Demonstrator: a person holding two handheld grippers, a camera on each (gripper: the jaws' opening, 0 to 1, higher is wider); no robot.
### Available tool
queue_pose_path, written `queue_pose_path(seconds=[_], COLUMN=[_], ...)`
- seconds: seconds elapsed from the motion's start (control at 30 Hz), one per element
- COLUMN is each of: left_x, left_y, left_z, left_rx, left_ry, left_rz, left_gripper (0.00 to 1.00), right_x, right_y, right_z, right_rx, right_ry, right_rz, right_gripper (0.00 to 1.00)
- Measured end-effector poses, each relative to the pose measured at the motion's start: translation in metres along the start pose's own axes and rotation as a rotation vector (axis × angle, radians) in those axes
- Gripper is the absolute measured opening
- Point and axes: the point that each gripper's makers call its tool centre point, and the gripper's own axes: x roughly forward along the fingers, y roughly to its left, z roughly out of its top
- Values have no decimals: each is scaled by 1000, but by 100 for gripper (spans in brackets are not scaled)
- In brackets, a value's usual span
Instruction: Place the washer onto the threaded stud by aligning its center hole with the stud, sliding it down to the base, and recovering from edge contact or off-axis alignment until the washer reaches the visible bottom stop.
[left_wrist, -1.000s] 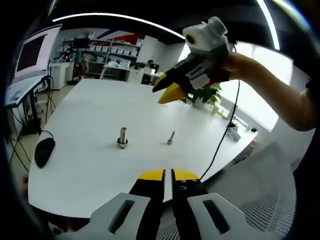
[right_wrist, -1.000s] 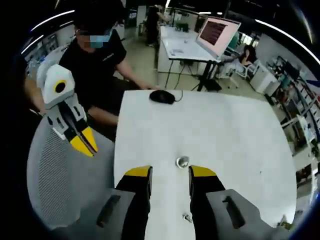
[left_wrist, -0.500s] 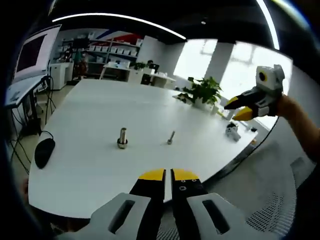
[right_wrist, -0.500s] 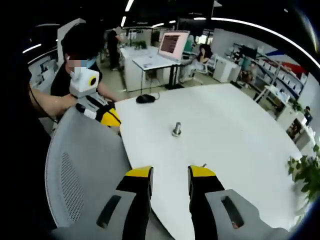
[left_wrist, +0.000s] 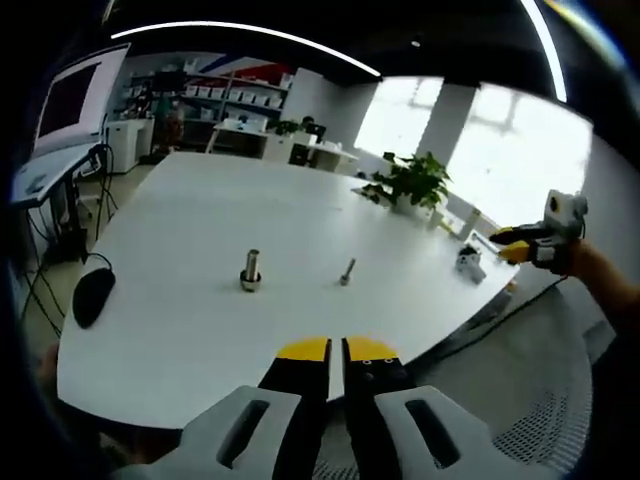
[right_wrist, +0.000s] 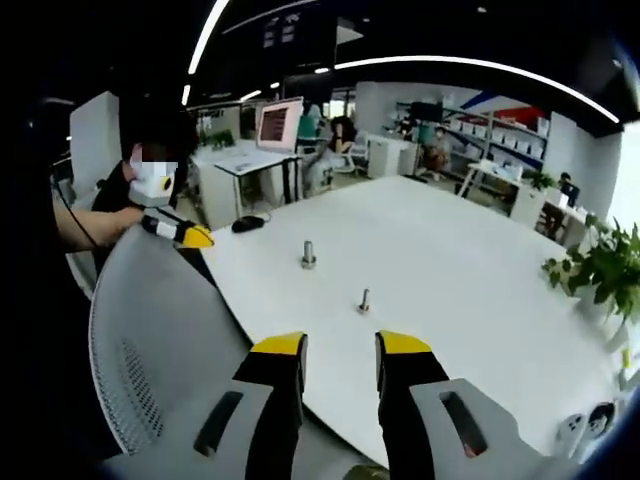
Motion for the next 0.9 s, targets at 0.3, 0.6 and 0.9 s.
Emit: queue_pose_path(seconds=[0.3,0.6,0.9], left_x=[-1,-2,-3], left_y=[1,4,5], left_z=[1,0,3], left_rx=[-7,-17,-24], left_ry=[-11,-7,-31], left_rz=[9,26,37], left_gripper=[3,3,3], right_x=[11,27,29], right_y=[-7,-1,-5], right_z=[-38,-37,-39], right_rx=[118,172,204], right_ry=[8,-42,-80], right_rz=[-56,-67,-94], right_gripper=[26,26,25])
